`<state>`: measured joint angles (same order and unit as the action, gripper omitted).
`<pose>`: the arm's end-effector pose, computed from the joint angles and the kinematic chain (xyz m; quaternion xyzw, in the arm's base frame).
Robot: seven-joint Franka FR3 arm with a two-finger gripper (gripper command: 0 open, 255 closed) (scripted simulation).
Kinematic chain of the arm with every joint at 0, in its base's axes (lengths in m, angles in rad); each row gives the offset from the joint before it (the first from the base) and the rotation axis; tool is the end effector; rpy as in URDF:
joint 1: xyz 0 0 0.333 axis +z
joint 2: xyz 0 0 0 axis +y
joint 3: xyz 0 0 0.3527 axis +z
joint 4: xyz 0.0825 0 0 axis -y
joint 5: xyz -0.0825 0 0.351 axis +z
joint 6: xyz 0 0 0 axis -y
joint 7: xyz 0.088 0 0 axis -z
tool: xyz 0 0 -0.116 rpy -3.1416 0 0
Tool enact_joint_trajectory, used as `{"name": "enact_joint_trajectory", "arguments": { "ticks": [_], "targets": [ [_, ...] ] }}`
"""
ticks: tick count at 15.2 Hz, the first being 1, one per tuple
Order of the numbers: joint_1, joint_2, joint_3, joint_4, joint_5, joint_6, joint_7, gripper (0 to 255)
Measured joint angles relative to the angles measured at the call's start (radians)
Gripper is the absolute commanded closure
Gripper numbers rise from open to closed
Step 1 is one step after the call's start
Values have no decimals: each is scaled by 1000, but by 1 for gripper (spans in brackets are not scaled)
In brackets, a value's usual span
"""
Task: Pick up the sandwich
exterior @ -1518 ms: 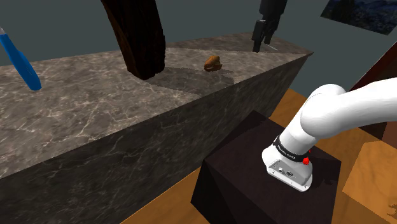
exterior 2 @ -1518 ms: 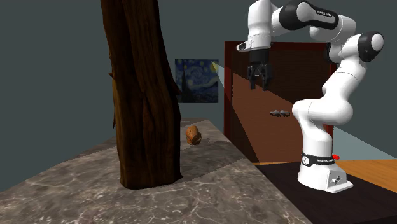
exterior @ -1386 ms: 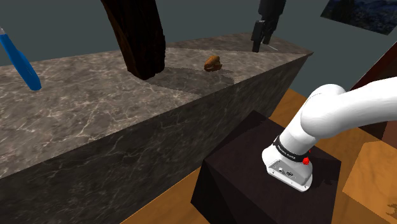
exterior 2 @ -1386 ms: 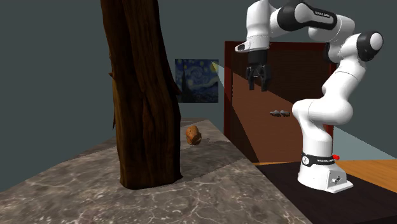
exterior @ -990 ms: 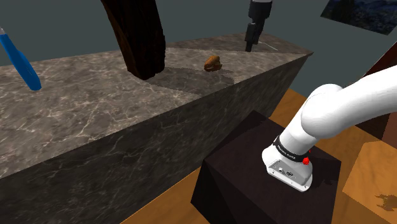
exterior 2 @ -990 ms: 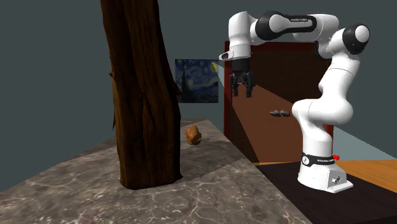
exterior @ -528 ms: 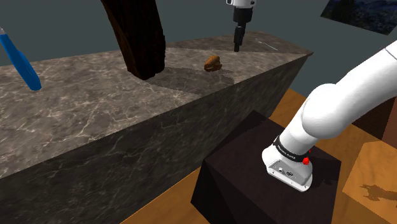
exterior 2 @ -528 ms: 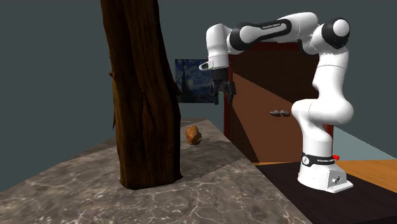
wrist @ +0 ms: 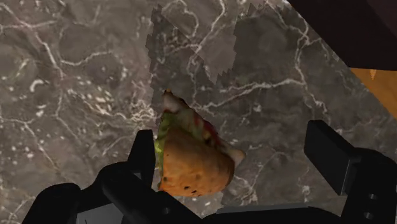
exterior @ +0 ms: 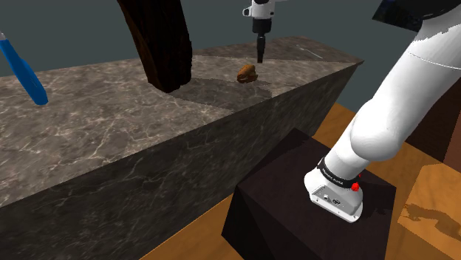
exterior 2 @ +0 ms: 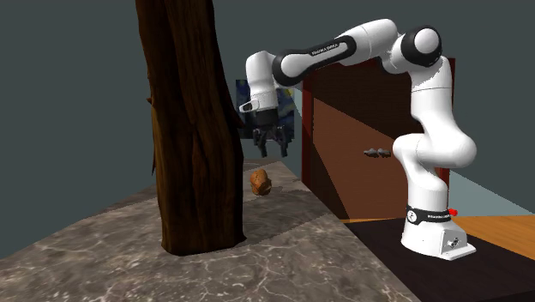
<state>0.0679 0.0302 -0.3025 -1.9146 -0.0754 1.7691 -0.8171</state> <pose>0.5008 -0.1255 0.5030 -0.9505 -0.2957 0.0957 0.0085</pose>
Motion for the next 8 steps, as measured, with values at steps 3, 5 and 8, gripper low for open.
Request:
{"name": "enact_joint_trajectory", "arguments": {
  "ticks": [3,5,8],
  "targets": [
    [-9,128,1,112,38,-4,-93,0],
    [-12,152,3,121,45,7,-109,0],
    [-13,165,4,99,49,41,-114,0]
  ]
}}
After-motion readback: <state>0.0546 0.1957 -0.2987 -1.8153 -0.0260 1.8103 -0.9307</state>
